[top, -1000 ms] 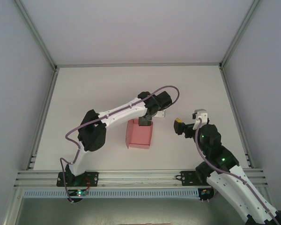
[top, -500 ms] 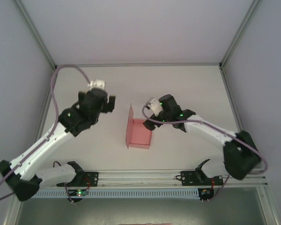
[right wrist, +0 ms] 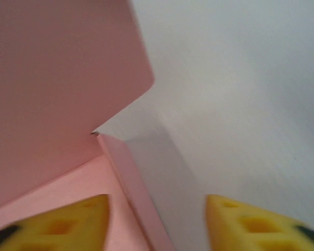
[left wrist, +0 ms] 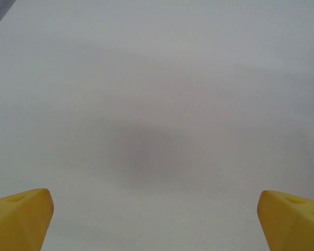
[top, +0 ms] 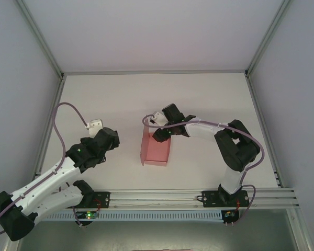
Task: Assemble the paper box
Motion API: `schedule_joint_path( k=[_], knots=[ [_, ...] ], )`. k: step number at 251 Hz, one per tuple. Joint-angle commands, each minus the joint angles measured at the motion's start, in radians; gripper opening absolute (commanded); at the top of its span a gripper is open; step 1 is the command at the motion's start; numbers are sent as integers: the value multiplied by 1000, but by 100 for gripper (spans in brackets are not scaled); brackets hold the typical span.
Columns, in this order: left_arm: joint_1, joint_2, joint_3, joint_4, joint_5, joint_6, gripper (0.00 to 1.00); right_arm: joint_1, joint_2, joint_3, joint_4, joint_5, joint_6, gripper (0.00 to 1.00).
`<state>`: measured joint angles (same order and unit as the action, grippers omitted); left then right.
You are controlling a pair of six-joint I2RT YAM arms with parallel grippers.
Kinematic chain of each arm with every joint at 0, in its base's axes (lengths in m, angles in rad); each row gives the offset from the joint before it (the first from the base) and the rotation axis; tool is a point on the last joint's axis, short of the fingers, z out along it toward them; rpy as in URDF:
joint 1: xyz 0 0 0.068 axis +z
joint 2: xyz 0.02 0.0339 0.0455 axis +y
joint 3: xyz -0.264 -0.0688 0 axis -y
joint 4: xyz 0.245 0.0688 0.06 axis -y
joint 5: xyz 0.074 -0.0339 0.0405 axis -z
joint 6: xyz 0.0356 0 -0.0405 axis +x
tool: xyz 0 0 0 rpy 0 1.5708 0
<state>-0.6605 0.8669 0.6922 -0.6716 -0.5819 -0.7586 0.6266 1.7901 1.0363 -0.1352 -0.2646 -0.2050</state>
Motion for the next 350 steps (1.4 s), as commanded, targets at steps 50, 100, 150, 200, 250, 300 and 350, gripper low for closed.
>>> schedule_joint_path(
  k=[50,100,150,200,250,300,350],
  knots=[
    [3,16,3,-18,-57,-54,100,14,-76,-103,105,233,243,12],
    [2,42,17,13,-52,-20,100,128,-141,-202,141,532,523,10],
    [3,82,39,92,29,68,100,212,-208,-289,203,722,726,13],
    [2,114,76,145,107,159,100,245,-257,-449,412,827,874,5],
    [3,133,56,283,305,335,100,288,-269,-454,387,862,886,26],
    [17,145,37,360,395,531,100,286,-517,-524,298,884,741,48],
    [82,161,29,463,644,719,100,132,-776,-547,257,542,218,90]
  ],
)
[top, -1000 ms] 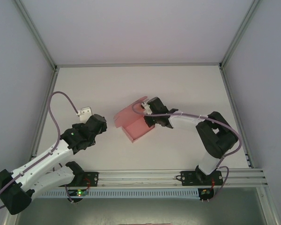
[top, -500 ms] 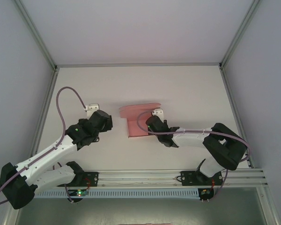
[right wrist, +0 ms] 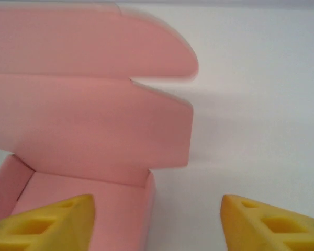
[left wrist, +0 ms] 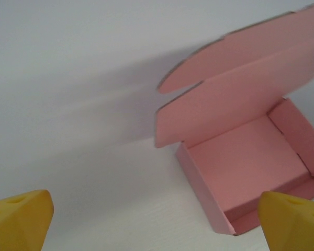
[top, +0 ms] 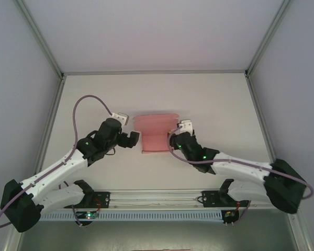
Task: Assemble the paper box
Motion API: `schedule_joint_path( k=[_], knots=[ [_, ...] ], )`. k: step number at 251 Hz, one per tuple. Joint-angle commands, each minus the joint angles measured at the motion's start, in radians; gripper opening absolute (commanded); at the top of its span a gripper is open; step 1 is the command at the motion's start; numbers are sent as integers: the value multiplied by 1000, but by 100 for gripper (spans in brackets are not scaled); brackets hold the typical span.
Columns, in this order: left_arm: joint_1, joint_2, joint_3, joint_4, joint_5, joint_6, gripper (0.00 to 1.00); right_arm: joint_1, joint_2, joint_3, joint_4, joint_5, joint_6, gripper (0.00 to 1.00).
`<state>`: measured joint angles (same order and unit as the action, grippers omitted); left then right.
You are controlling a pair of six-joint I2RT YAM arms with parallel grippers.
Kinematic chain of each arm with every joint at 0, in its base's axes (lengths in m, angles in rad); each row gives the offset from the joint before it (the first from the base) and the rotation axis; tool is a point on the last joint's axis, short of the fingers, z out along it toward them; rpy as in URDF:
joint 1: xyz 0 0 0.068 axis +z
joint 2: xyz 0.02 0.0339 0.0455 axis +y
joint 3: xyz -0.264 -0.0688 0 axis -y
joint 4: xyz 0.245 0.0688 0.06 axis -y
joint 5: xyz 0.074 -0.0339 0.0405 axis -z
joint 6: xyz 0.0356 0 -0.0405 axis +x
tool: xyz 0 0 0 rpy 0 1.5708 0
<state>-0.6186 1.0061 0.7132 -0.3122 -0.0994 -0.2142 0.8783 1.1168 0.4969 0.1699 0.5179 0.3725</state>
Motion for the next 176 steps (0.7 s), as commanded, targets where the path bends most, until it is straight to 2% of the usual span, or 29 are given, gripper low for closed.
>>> schedule_joint_path(
  k=[1,8,27,40,55,71,88,100,116,142,154,176],
  knots=[
    [42,26,10,103,164,177,100,-129,-105,-7,-49,-257,-367,91],
    [58,50,31,97,181,196,100,-196,-123,2,-56,-387,-416,98],
    [121,128,95,71,240,228,100,-378,-137,44,-78,-697,-509,98],
    [181,184,145,46,360,247,100,-480,-119,74,-78,-865,-561,98],
    [232,250,200,11,494,302,97,-563,-72,124,-103,-1041,-619,98],
    [235,315,257,-49,568,400,92,-602,15,198,-181,-1214,-723,98],
    [235,376,312,-117,614,475,89,-598,131,305,-301,-1265,-806,98],
    [235,415,342,-140,604,498,88,-593,223,388,-393,-1273,-867,98],
    [237,461,371,-167,567,529,89,-596,329,474,-433,-1240,-875,98],
    [237,524,418,-208,557,569,88,-605,431,537,-434,-1262,-883,98],
    [237,548,445,-228,571,586,85,-606,466,567,-443,-1279,-886,94],
    [236,597,501,-281,592,612,75,-598,512,619,-496,-1323,-903,83]
  ],
)
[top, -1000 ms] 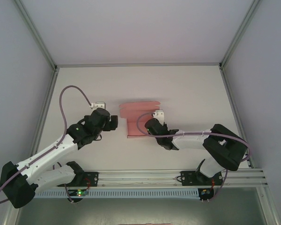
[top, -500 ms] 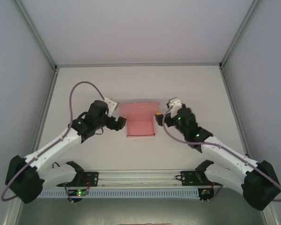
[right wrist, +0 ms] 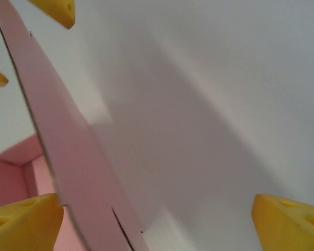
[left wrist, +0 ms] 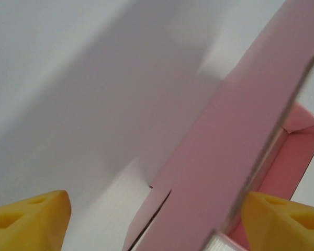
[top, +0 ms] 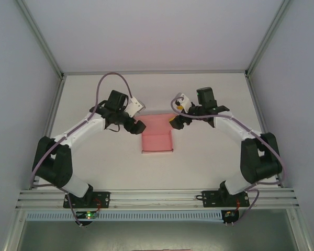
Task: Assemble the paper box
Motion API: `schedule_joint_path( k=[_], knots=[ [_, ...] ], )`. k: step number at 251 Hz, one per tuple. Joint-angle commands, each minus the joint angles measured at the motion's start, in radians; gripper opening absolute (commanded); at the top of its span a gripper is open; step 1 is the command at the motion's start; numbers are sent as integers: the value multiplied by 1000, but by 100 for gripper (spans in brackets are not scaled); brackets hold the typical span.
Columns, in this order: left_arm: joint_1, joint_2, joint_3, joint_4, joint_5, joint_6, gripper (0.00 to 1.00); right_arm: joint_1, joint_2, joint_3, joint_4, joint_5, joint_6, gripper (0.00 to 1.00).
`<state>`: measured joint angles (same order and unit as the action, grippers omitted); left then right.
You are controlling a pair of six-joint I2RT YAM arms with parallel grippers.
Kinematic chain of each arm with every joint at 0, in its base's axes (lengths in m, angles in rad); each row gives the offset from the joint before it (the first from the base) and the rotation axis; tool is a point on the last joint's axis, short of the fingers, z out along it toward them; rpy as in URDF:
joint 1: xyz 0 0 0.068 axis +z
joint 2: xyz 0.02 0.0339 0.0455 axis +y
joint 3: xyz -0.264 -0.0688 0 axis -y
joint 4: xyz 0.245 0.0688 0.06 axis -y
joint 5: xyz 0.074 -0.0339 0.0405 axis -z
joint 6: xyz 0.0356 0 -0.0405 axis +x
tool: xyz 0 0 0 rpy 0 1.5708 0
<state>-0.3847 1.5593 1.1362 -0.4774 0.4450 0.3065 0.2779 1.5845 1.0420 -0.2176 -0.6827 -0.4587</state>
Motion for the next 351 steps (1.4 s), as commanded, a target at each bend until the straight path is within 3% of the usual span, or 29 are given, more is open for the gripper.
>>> schedule_joint_path(
  k=[1,23,83,108,135,162,205,239,266,307,351],
  knots=[
    [2,46,81,-119,47,93,75,3,46,76,-111,-125,-74,82],
    [1,91,132,-176,62,121,62,13,57,80,-126,-150,-85,73],
    [-1,149,186,-221,66,129,23,15,61,81,-150,-111,-72,23],
    [-13,143,188,-227,29,119,10,24,55,82,-167,-106,-77,7],
    [-48,131,189,-220,-77,79,2,42,32,64,-139,-11,-20,0],
    [-79,121,182,-181,-230,-6,0,86,-26,3,-52,165,89,0],
    [-130,111,202,-131,-498,-288,0,171,-163,-162,187,490,404,0],
    [-194,99,200,-98,-604,-487,0,302,-227,-266,368,844,612,0],
    [-237,79,170,-41,-712,-638,0,371,-243,-351,548,1026,779,0],
    [-277,60,111,48,-724,-779,0,471,-204,-371,710,1307,931,0],
    [-290,29,37,141,-797,-951,0,543,-107,-369,877,1393,1034,0]
  ],
)
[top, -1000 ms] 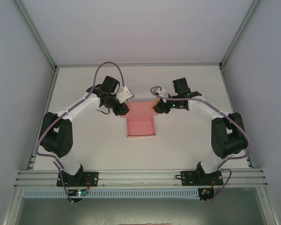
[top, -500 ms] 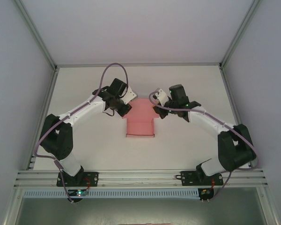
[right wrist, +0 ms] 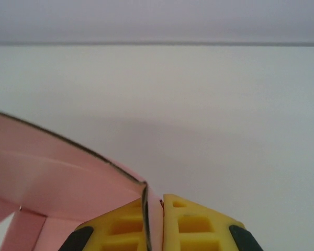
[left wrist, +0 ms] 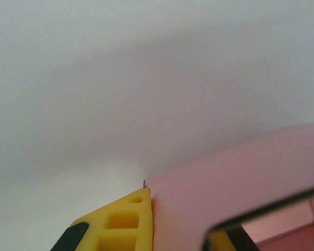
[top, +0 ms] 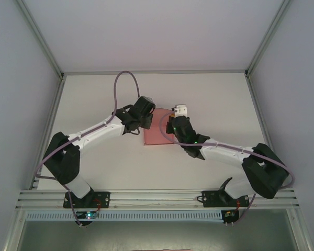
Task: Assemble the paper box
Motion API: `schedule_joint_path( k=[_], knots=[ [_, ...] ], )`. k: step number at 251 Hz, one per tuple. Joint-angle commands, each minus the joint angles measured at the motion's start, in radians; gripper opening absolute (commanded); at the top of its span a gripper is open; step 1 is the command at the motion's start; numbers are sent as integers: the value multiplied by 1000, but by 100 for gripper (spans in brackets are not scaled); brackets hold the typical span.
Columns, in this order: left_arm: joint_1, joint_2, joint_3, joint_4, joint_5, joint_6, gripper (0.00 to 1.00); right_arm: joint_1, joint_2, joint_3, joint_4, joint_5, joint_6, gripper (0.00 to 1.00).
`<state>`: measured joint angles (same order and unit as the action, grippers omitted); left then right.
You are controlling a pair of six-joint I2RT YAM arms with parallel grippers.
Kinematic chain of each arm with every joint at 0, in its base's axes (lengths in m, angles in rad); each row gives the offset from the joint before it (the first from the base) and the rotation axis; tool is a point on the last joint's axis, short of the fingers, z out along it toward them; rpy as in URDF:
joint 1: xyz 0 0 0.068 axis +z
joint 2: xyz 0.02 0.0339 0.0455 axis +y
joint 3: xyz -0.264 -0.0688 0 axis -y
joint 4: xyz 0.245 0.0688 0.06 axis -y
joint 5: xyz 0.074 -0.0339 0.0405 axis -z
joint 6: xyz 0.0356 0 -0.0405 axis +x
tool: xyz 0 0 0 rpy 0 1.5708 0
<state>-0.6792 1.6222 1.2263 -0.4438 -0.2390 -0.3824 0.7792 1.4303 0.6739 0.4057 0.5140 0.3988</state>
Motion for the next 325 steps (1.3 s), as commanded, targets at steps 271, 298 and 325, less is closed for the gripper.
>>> schedule_joint_path(
  k=[271,298,325],
  knots=[
    [-94,-25,-423,635,-16,-625,0,215,294,-193,718,237,104,0],
    [-97,-52,-436,702,2,-608,0,219,296,-209,736,251,114,0],
    [-97,-108,-322,508,-41,-551,0,218,276,-215,725,263,125,0]
  ],
)
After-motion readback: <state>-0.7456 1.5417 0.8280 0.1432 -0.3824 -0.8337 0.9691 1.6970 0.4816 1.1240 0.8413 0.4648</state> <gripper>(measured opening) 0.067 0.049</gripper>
